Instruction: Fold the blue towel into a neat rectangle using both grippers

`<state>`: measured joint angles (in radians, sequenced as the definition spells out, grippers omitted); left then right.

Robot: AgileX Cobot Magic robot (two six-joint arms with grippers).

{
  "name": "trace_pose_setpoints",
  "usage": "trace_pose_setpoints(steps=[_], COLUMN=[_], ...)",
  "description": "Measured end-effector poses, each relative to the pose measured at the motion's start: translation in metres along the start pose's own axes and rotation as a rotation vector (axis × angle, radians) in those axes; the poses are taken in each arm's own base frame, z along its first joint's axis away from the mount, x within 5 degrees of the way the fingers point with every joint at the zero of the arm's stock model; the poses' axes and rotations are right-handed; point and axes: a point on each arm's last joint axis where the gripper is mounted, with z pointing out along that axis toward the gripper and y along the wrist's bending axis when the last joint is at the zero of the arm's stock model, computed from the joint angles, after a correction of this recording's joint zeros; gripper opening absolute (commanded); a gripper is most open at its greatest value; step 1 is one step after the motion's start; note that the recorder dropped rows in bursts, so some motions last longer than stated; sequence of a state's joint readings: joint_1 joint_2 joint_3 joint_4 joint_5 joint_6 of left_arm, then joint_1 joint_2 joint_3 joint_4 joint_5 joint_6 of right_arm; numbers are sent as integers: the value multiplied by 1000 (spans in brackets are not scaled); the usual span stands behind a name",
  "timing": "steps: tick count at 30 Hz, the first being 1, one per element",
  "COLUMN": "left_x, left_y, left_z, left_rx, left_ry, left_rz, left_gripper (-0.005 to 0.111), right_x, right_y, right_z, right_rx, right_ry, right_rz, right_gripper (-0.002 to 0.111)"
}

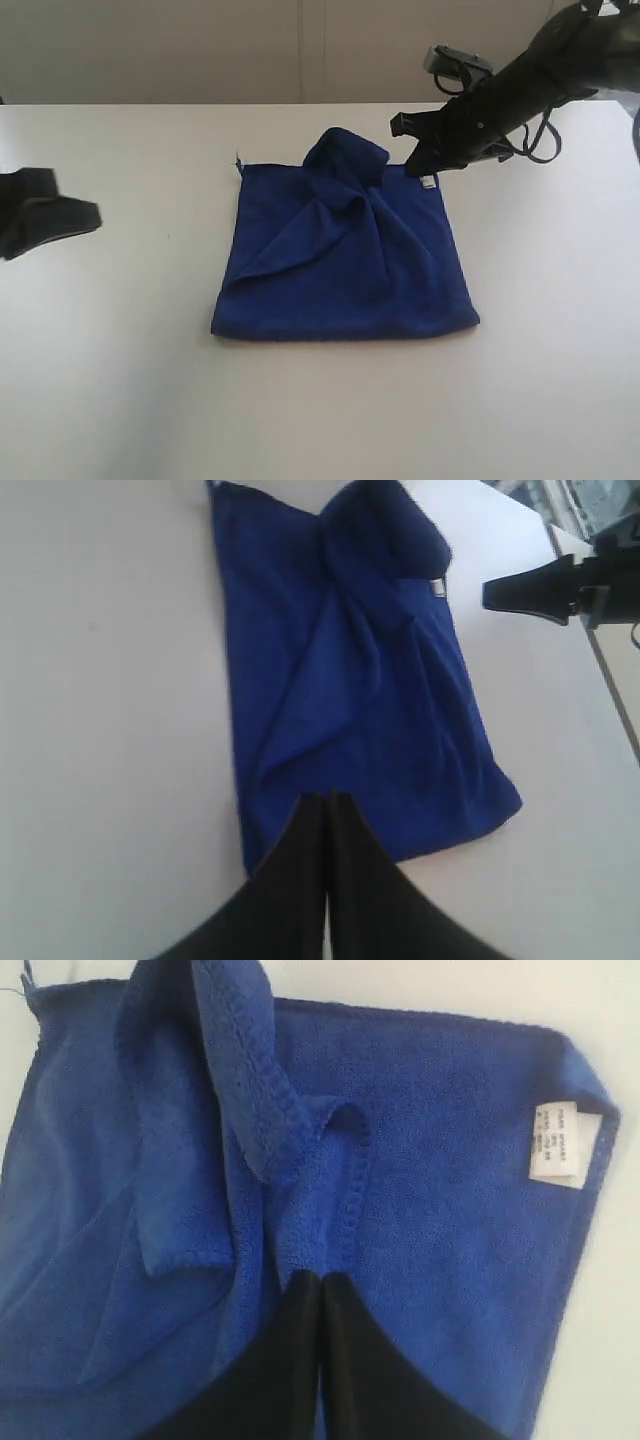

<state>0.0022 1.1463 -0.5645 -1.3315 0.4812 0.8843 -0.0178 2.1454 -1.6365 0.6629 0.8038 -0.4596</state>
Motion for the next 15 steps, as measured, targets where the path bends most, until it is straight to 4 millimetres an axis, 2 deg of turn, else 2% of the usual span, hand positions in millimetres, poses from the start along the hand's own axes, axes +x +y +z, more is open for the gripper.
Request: trace_pose_setpoints(steps=[3,7,12,15], left_x=[-16,-35,-48,-53], left_y=[-6,-25,-41,-43], left_z=[38,96,160,194], left_rx=[46,101,170,208], left_ry=[46,110,173,204], left_rz=[9,62,67,35], left_gripper=[0,0,0,0], right_x=[1,2,-2,-9], right_y=[-2,-2,-2,-5], right_z=[5,8,6,3], right_rx=[-10,-26,-45,-53], right_ry=[9,17,26,19], right_rz=[6,-12,-29,-30], right_gripper=[0,0,0,0])
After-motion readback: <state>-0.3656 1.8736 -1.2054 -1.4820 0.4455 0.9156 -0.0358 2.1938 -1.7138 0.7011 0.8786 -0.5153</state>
